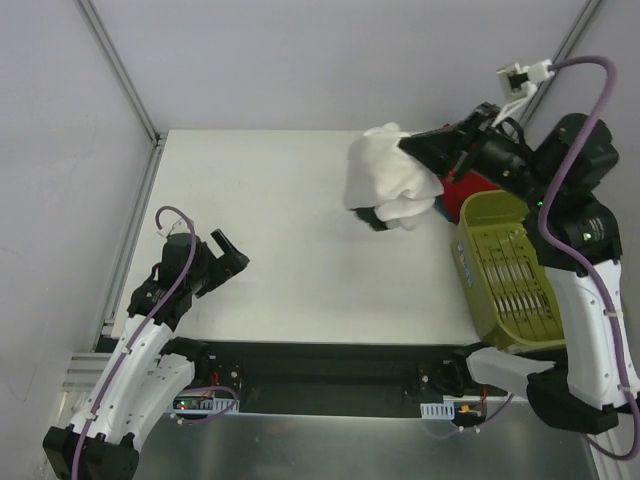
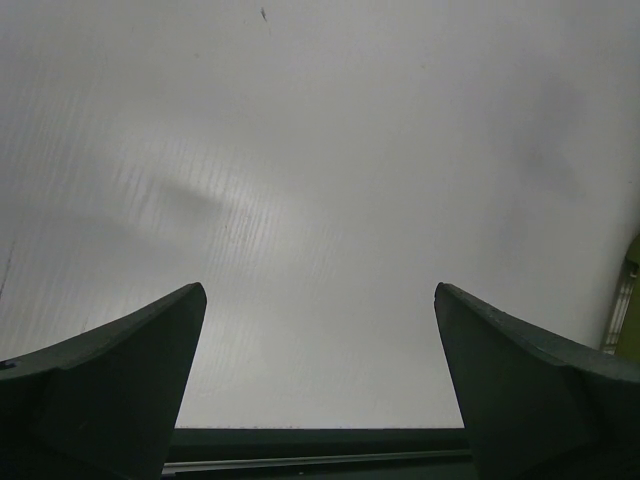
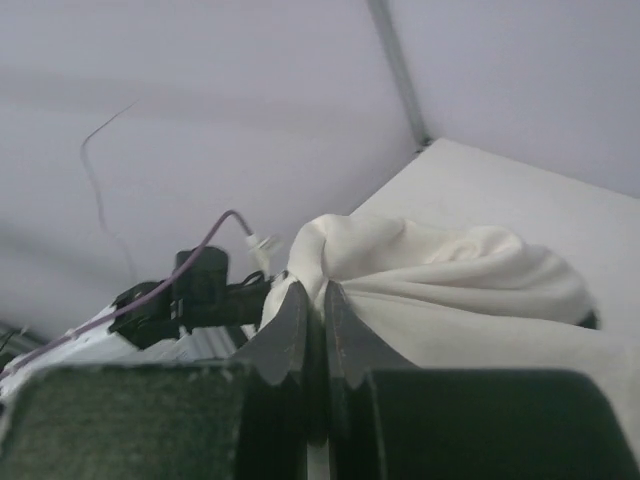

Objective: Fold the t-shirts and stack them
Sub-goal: Move the tshirt to the center of the board

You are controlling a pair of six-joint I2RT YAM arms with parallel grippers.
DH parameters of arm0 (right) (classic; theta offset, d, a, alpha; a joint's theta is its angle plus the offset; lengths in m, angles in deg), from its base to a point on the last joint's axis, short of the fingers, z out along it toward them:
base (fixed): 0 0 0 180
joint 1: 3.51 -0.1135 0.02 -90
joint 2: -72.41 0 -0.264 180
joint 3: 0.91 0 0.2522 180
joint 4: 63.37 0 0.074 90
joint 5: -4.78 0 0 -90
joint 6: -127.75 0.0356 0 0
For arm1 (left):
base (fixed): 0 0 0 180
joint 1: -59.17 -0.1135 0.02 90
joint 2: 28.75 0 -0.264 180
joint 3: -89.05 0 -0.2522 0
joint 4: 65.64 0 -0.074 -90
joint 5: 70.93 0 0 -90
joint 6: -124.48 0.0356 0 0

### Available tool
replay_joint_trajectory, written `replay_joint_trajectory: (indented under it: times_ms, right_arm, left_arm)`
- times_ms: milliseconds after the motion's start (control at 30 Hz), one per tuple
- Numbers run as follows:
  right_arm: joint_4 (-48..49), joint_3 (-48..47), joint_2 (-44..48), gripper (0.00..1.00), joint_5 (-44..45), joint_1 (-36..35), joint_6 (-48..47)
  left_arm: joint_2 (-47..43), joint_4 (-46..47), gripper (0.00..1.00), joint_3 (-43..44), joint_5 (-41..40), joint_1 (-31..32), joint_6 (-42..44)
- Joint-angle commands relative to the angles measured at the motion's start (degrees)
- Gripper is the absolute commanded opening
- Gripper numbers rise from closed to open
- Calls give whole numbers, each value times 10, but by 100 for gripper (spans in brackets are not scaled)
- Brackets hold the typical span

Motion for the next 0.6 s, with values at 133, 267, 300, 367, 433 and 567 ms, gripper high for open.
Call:
replay_joint_trajectory:
  times_ms: [133, 267, 300, 367, 433, 567]
  right_arm:
    - [24, -96, -160, 1, 6, -160, -63]
    - [-2, -34, -183, 8, 120, -159, -95]
    - [-9, 21, -181, 12, 158, -158, -101]
    - [-16, 75, -175, 19, 266, -149, -106]
    - [-26, 139, -186, 51, 344, -124, -105]
    - [-96, 171, -217, 97, 379, -85, -96]
  left_arm:
    - [-25, -2, 99, -18, 18, 1, -15]
    - [-38, -16, 99, -19, 5, 1, -20]
    - [-40, -19, 99, -19, 3, 1, -21]
    - [-38, -26, 99, -21, -10, 1, -25]
    - [-31, -31, 99, -21, -14, 1, -27]
    - [-13, -41, 99, -19, -21, 1, -32]
